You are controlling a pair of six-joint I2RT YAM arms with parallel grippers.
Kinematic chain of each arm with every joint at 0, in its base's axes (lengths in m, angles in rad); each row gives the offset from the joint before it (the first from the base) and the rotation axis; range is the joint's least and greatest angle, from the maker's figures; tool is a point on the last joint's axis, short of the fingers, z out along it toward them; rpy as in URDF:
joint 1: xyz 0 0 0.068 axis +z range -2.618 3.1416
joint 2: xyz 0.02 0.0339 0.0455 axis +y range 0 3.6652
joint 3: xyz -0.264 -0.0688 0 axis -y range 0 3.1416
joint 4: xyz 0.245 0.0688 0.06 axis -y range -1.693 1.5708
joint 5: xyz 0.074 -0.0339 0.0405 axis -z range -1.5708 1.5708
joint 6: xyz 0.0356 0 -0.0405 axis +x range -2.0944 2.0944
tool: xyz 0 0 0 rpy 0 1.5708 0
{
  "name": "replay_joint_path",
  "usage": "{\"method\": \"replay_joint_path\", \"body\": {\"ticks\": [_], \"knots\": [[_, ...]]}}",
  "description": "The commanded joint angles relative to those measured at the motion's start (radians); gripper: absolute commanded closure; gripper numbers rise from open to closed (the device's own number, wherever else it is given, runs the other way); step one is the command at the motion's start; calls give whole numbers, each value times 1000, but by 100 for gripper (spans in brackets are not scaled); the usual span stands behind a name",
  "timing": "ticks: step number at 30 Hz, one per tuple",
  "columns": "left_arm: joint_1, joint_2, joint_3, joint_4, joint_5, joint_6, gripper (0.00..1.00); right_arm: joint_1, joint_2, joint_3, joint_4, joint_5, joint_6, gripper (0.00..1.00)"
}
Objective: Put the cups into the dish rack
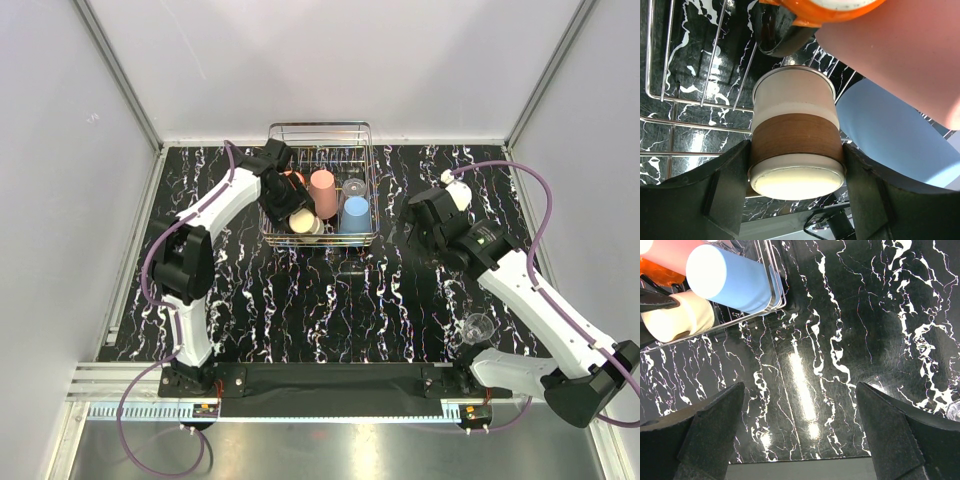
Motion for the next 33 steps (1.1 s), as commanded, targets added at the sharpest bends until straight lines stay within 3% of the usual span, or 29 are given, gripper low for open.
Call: {"method": "replay_joint_path", "body": {"ticks": [1,4,9,15,27,33], "knots": [[4,-4,-10,41,12,-6,72,2,-2,10,20,44,-5,0],[4,-4,-41,55,26,-14,65,2,-4,4,18,45,-4,0],[4,-7,-44,58,28,-5,36,1,-5,-1,20,44,-2,0],[5,-14,-40,58,17,6,11,2,-1,-7,20,41,-2,0],[4,-59,-24,41,14,31,7,2,7,-5,7,48,9,0],[4,-142,-26,28,-24,55,5,-6,47,24,-101,122,52,0]]}}
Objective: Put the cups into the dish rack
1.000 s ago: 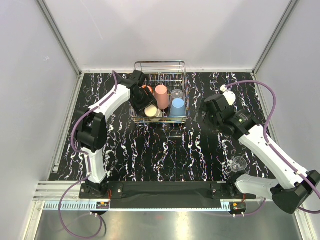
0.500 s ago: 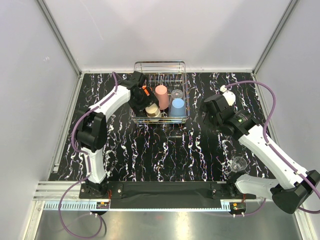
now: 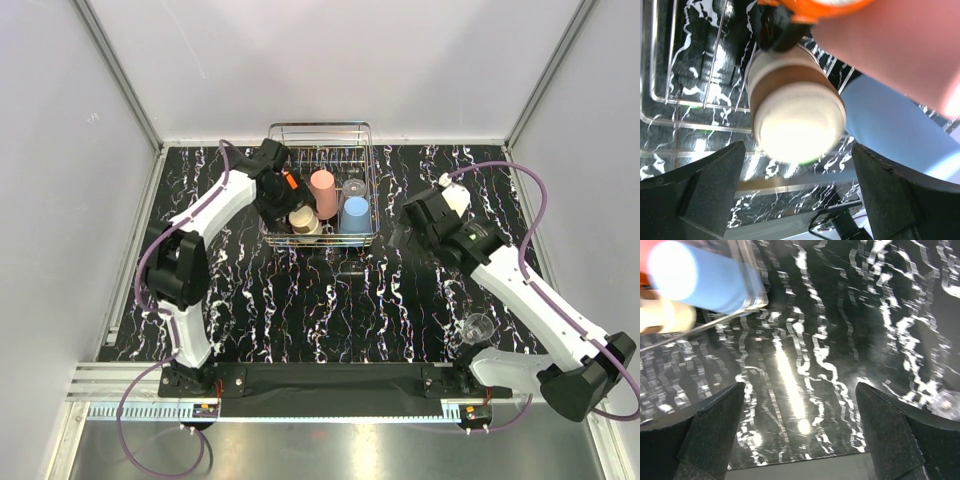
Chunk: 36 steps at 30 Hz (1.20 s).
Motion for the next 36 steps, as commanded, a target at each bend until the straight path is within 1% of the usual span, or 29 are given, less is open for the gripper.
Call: {"method": "replay_joint_path", "body": {"ticks": [1,3,4,5,6,7,8,11,12,15,20,25,29,31,36], "knots": [[2,-119,20,-14,-47,34,5,-19,28,33,-84,100,42,0],[3,-154,18,-25,-68,51,4,-49,42,31,-104,96,38,0],[2,-167,20,-28,-87,57,4,-77,45,19,-104,74,0,0],[3,-179,20,-31,-93,63,4,-156,37,7,-98,48,-21,0],[3,-200,21,-35,-97,74,4,-195,27,-7,-88,1,-36,0],[3,-211,24,-37,-107,79,4,-228,15,-39,-84,-13,-60,0],[3,-230,26,-38,-111,89,4,-291,-13,-54,-81,-25,-70,0],[2,-265,29,-43,-128,100,4,-367,-51,-104,-82,-61,-93,1],[3,-273,27,-40,-130,105,4,-420,-56,-113,-100,-73,-97,0],[2,-302,18,-31,-127,111,4,-492,-76,-143,-137,-96,-93,1],[11,-317,-5,-11,-102,120,5,-588,-154,-160,-193,-108,-59,4],[34,-302,-25,17,-10,126,6,-698,-206,-170,-255,-147,-42,6],[46,-296,-48,50,45,122,6,-749,-229,-211,-282,-171,-41,6],[51,-284,-59,69,77,128,6,-761,-263,-236,-283,-216,-32,6],[72,-257,-59,69,114,133,8,-764,-340,-314,-251,-280,51,7]]}}
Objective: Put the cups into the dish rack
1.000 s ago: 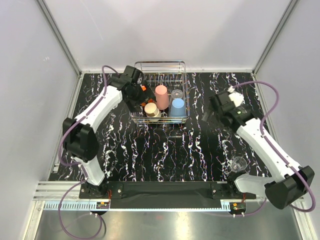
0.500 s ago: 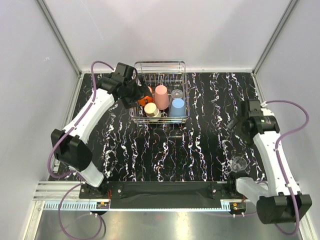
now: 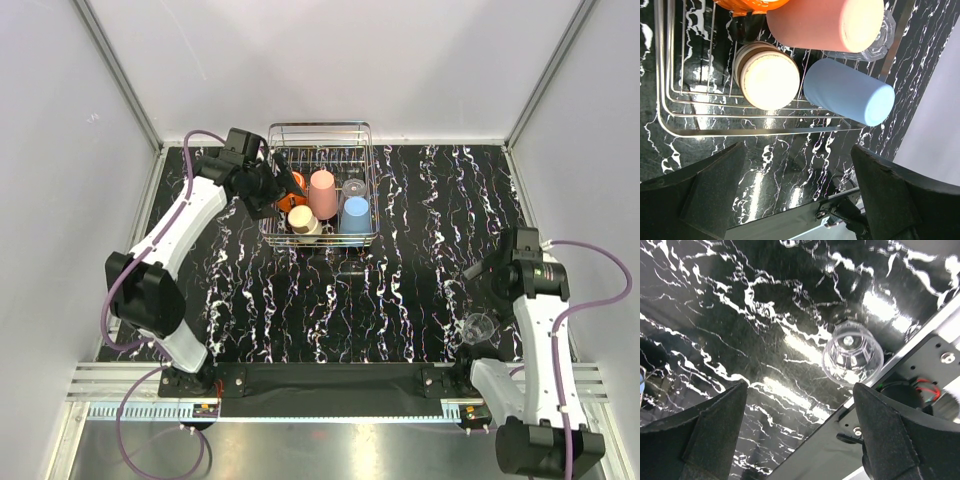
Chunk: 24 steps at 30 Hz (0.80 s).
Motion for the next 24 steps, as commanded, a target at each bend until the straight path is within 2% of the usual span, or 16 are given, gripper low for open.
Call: {"method": "replay_joint_path", "body": {"ticks": [1,7,10,13,19,24], "knots": [[17,11,-4,53,68,18,8,-6,-41,-34,8,-75,74,7],[18,20,-9,59,114,13,9,-6,-8,-101,54,-49,135,12],[18,18,-7,62,130,13,9,-6,23,-117,65,-5,151,18],[24,18,-7,70,180,13,10,-6,40,-138,85,32,164,20],[37,14,-13,82,216,12,12,-6,83,-180,116,38,181,29],[51,6,-18,88,227,10,13,-6,104,-189,134,43,183,30]]}}
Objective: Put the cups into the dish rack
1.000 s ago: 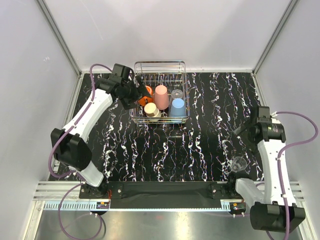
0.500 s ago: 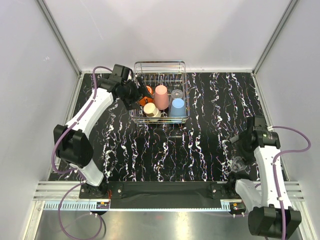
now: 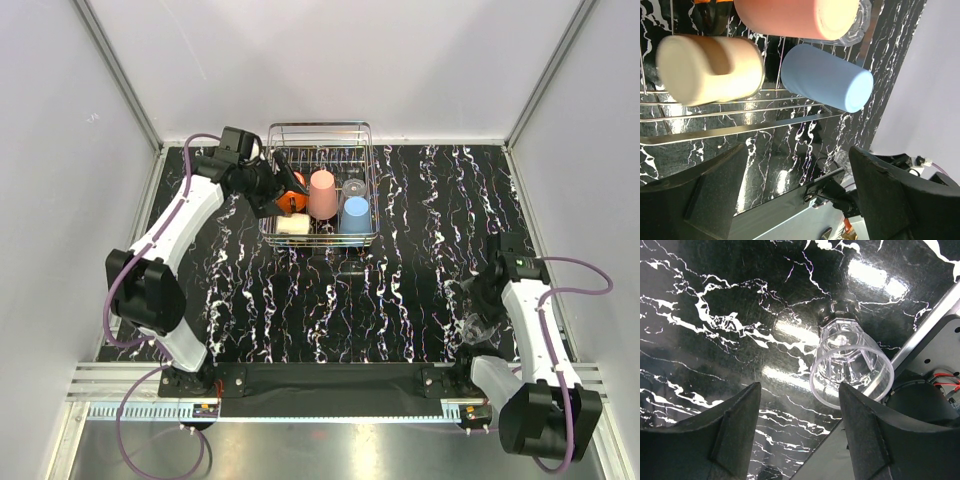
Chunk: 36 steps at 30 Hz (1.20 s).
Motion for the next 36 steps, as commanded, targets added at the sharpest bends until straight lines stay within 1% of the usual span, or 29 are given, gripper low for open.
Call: {"method": "replay_joint_path", "body": {"ticks": [1,4,7,9,14,18,24,27,28,30,34,35,36], "knots": [[14,-14,-9,43,50,5,13,-3,12,0,30,41,21,30],[23,-12,-14,49,60,2,13,-3,26,6,31,47,8,34],[28,-12,-18,51,57,-1,13,-3,38,8,33,48,-4,36],[31,-9,-20,49,48,-1,13,-3,45,10,36,51,-15,39],[33,-4,-21,51,39,2,13,-3,73,17,36,65,-35,41],[34,-7,-20,51,36,4,13,-3,82,20,37,67,-39,45],[34,-12,-18,54,36,8,14,-3,125,20,73,35,-74,48],[34,-9,-17,54,33,11,14,-3,168,22,93,6,-99,55],[34,-7,-15,52,31,11,14,-3,176,22,96,2,-97,59],[34,-1,-14,51,30,14,14,-3,194,13,114,-2,-102,60],[34,2,-14,51,30,16,13,-3,216,11,126,-16,-110,76],[34,2,-15,51,31,16,14,-3,214,14,128,-18,-114,84],[34,2,-17,54,36,14,13,-3,216,17,128,-21,-117,87]]}}
